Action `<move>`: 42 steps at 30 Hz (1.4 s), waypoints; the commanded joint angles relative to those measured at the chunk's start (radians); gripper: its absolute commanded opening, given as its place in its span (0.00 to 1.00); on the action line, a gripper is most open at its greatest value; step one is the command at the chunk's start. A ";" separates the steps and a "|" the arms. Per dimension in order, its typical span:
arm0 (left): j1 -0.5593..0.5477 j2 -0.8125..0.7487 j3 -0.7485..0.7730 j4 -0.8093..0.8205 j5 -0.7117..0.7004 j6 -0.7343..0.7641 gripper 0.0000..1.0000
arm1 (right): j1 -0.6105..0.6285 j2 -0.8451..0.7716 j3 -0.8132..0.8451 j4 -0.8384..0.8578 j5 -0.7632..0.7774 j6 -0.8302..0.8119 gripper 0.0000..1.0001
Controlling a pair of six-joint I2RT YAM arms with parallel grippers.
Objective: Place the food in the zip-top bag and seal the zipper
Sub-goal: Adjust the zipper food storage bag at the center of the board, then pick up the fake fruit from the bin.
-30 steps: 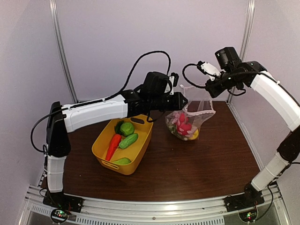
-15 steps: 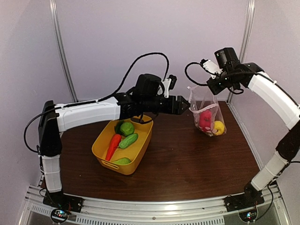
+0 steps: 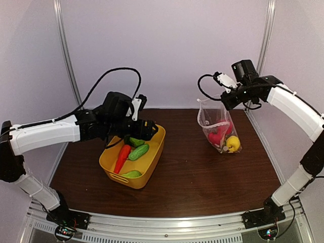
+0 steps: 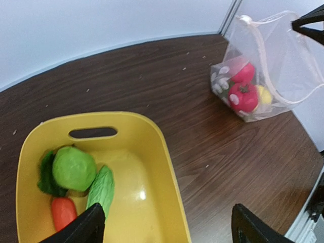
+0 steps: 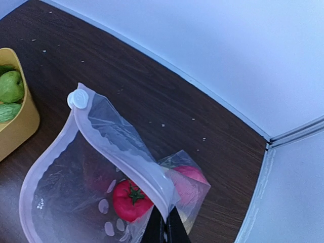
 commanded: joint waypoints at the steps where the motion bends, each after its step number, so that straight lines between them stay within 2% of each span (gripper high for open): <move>1: 0.017 -0.071 -0.095 -0.111 -0.127 0.023 0.88 | 0.038 -0.048 -0.051 -0.012 -0.235 0.030 0.00; 7: 0.042 -0.080 -0.133 -0.169 -0.165 -0.022 0.88 | 0.070 -0.061 -0.076 -0.071 -0.297 0.037 0.00; 14: 0.111 0.056 -0.066 -0.222 -0.156 -0.042 0.92 | 0.071 -0.096 -0.150 -0.039 -0.338 0.042 0.00; 21: 0.139 0.164 -0.033 -0.177 -0.191 0.001 0.92 | 0.071 -0.172 -0.321 0.096 -0.440 0.043 0.00; 25: 0.143 0.223 0.017 -0.142 -0.192 0.075 0.95 | 0.070 -0.187 -0.398 0.152 -0.479 0.039 0.00; 33: 0.201 0.344 0.141 -0.154 -0.106 0.135 0.94 | 0.053 -0.239 -0.472 0.223 -0.516 0.038 0.00; 42: 0.228 0.420 0.207 -0.149 -0.031 0.218 0.90 | 0.003 -0.275 -0.521 0.275 -0.555 0.025 0.00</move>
